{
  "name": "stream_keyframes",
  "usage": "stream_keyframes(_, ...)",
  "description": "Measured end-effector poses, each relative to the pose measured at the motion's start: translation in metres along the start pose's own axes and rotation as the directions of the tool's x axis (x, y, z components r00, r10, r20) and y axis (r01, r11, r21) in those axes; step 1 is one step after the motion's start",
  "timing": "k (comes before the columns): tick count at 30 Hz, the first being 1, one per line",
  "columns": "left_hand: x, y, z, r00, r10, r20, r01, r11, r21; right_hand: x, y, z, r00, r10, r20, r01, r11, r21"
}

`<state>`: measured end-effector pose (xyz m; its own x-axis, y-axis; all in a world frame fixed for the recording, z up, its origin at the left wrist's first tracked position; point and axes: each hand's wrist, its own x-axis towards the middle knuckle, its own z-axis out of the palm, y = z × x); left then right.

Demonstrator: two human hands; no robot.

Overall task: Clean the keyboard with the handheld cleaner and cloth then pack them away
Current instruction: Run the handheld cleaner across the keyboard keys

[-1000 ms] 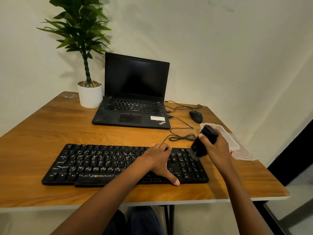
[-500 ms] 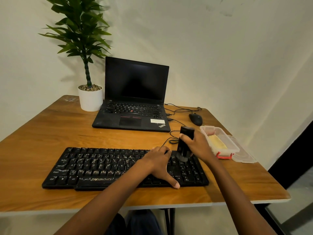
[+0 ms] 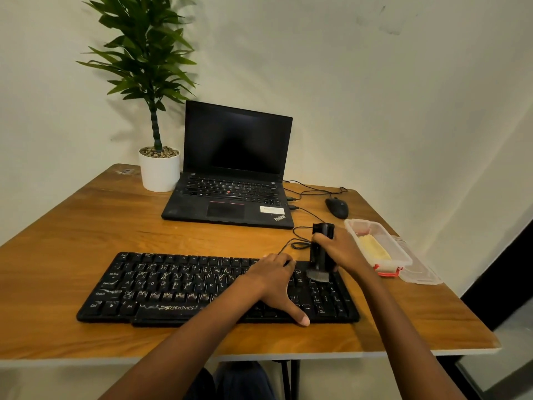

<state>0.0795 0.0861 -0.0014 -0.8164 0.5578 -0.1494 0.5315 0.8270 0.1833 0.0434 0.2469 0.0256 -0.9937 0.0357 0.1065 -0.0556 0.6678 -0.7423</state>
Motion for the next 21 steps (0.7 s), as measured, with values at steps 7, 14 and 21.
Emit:
stream_keyframes(7,-0.0008,0.0002,-0.0006,1.0,0.003,-0.004,-0.003,1.0,0.003,0.0019,-0.0006,0.0051,0.999,0.007,-0.049,-0.007,1.0,0.0)
stream_keyframes(14,0.0002,-0.0017,0.0012,1.0,0.005,-0.012,-0.005,1.0,-0.011,0.0028,-0.0017,0.0036,0.999,0.029,-0.033,-0.03,0.999,-0.018)
stream_keyframes(21,0.0003,-0.0018,0.002,1.0,0.01,-0.016,-0.01,1.0,0.002,-0.0028,-0.001,0.0006,0.999,-0.016,-0.052,0.018,1.0,0.024)
